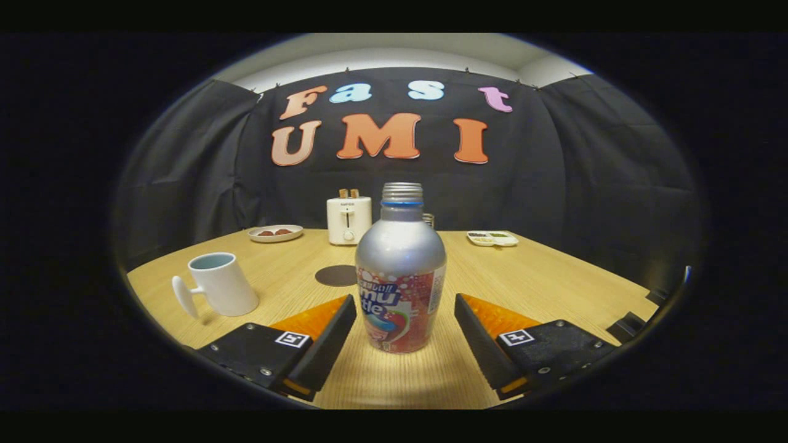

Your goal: Take the bottle from table, then pour the juice into the cup, finally place the bottle on the coaster

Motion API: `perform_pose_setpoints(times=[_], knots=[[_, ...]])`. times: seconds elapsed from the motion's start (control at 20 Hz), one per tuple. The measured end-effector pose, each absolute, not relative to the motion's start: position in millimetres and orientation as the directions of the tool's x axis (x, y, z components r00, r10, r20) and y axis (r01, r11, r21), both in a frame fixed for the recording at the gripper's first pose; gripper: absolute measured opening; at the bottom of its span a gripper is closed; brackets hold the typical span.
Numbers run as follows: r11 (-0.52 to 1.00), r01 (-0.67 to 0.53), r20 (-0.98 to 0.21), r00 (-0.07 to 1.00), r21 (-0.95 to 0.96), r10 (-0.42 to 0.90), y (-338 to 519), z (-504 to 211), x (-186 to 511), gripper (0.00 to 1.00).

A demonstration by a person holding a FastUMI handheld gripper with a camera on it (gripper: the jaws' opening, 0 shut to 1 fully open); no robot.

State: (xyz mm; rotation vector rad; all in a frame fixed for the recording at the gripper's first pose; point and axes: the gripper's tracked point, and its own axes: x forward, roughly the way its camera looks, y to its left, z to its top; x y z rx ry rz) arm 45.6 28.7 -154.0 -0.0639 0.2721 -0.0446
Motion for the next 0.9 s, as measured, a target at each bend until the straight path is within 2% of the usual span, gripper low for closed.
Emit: perform_pose_setpoints(times=[0.25, 0.35, 0.9], knots=[[0.995, 0.006, -0.285, 0.958, -0.096, -0.034, 35, -155, 50, 0.8], [0.994, 0.002, -0.292, 0.956, -0.106, -0.033, 37, -154, 47, 0.78], [0.95, -0.051, -0.232, 0.972, -0.307, -0.023, 69, -113, 49, 0.76]])
